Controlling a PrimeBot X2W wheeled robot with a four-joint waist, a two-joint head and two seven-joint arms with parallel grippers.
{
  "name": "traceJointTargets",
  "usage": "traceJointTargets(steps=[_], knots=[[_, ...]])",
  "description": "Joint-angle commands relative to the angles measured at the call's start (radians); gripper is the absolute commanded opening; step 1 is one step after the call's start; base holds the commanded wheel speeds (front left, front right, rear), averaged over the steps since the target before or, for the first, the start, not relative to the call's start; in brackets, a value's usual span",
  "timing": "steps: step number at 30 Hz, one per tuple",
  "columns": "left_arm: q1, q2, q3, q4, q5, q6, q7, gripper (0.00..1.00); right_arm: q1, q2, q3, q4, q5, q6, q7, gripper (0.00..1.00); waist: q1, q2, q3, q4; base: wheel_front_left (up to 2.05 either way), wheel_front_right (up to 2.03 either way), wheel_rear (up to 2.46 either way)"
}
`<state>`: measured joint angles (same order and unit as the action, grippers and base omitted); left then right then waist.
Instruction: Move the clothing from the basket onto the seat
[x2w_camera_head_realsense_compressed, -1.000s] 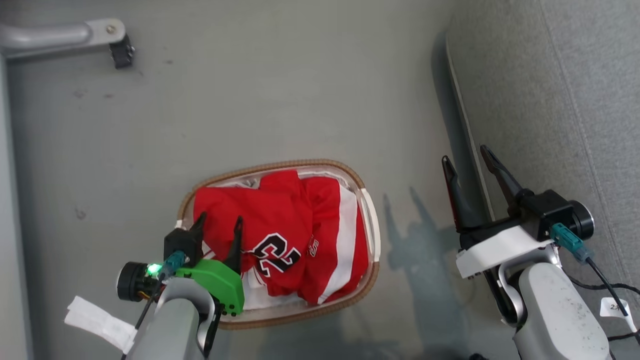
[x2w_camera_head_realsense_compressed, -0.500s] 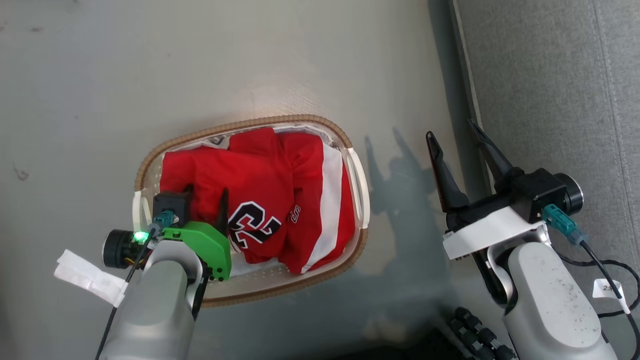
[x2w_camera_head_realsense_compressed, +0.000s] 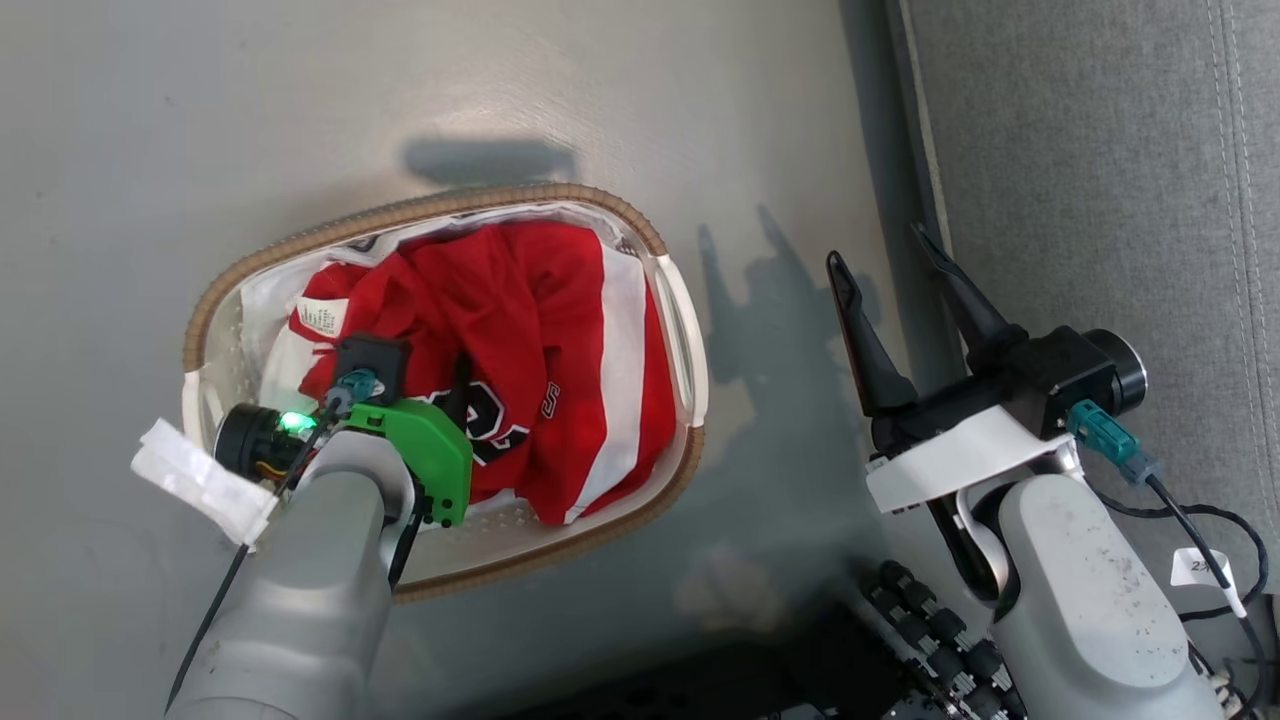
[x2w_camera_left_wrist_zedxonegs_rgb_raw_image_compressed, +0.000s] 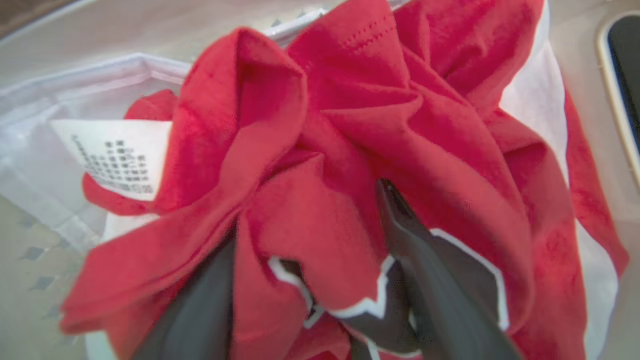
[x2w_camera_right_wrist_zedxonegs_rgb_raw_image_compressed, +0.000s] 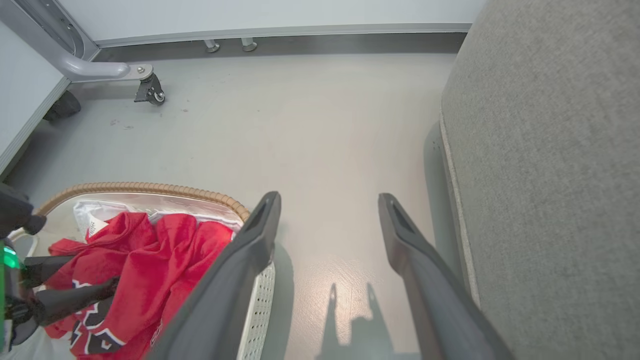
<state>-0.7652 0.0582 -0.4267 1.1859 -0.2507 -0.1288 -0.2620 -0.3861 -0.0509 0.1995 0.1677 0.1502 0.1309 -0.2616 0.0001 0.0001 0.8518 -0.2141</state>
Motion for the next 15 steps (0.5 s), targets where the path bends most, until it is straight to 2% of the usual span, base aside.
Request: traceJointTargets(steps=[1, 4, 5, 6, 8, 15], knots=[[-0.018, 0.01, -0.014, 0.013, -0.011, -0.002, 0.008, 1.0, -0.013, -0.001, 0.002, -0.004, 0.009, 0.0, -0.005, 1.0, -0.0001, -0.0001, 0.02, -0.019, 0.0, 0.0, 0.0], [-0.036, 0.02, -0.055, 0.039, -0.029, -0.002, 0.029, 1.0, -0.013, -0.001, 0.009, -0.006, 0.023, 0.0, -0.005, 1.0, -0.0001, -0.0001, 0.027, -0.031, 0.0, 0.0, 0.0], [-0.04, 0.025, -0.065, 0.045, -0.035, -0.003, 0.034, 0.94, -0.014, -0.001, 0.012, -0.004, 0.03, 0.0, -0.005, 1.0, -0.0001, -0.0001, 0.026, -0.036, 0.0, 0.0, 0.0], [-0.041, 0.029, -0.073, 0.051, -0.039, -0.003, 0.036, 0.66, -0.013, -0.001, 0.015, -0.002, 0.032, 0.0, -0.005, 1.0, -0.0001, -0.0001, 0.024, -0.04, 0.0, 0.0, 0.0], [-0.04, 0.034, -0.089, 0.063, -0.054, -0.003, 0.047, 0.0, -0.011, -0.001, 0.024, -0.001, 0.038, 0.0, -0.005, 1.0, -0.0001, -0.0001, 0.017, -0.049, 0.0, 0.0, 0.0], [-0.008, 0.041, -0.135, 0.07, -0.105, -0.003, 0.039, 0.0, -0.009, -0.001, 0.022, 0.009, 0.043, 0.0, -0.005, 1.0, -0.0001, -0.0001, -0.037, -0.055, 0.0, 0.0, 0.0]])
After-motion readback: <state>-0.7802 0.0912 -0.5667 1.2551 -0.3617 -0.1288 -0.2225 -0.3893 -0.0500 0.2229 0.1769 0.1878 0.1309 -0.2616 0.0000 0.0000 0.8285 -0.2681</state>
